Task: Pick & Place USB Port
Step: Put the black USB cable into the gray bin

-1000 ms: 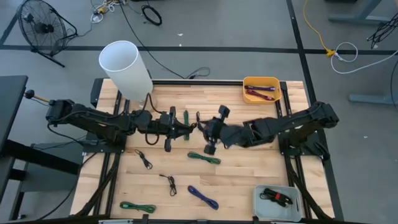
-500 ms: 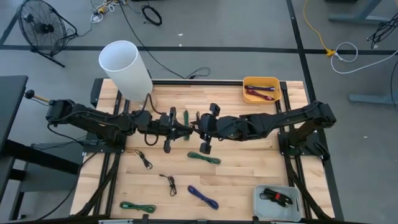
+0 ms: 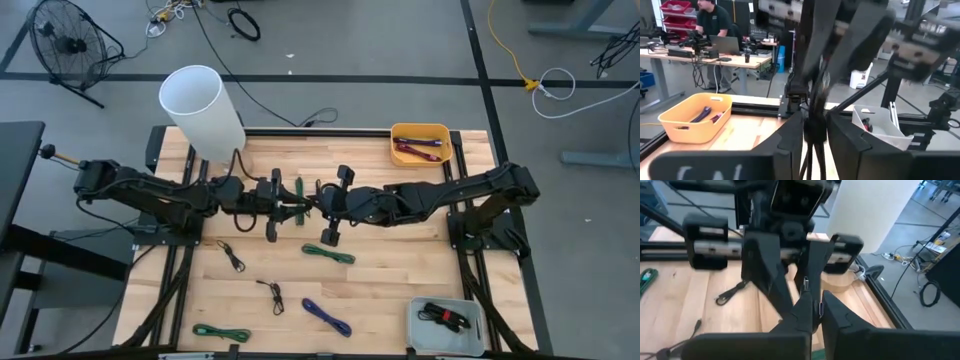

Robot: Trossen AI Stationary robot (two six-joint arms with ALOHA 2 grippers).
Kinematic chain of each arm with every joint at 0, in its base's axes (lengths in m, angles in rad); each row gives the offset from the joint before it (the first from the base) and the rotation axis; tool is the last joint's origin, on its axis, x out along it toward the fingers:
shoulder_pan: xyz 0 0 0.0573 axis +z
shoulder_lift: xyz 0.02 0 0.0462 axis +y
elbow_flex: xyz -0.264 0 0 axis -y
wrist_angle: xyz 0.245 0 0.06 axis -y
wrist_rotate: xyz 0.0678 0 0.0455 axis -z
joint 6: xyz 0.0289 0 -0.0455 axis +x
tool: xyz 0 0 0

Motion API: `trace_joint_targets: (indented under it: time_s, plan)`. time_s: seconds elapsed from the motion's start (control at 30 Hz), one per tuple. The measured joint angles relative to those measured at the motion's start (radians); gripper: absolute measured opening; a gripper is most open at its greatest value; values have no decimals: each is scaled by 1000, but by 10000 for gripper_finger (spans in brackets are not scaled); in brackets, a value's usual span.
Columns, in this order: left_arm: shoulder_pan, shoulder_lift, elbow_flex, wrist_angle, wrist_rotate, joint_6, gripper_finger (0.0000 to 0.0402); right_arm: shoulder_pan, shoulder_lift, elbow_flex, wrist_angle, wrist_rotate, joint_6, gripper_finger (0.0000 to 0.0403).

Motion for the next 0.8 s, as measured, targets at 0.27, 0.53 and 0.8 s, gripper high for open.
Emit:
trace_joint_targets:
  time_s: [0.27,0.53,0.8]
  plan:
    - [1,-1,1,-35,3,2,97,12,-47,-1,-123,36,49,9]
    - [14,-1,1,-82,2,2,98,107,-149,-1,-526,-2,333,9]
    - [14,-1,1,-83,-7,0,98,267,-206,0,-831,-235,680,9]
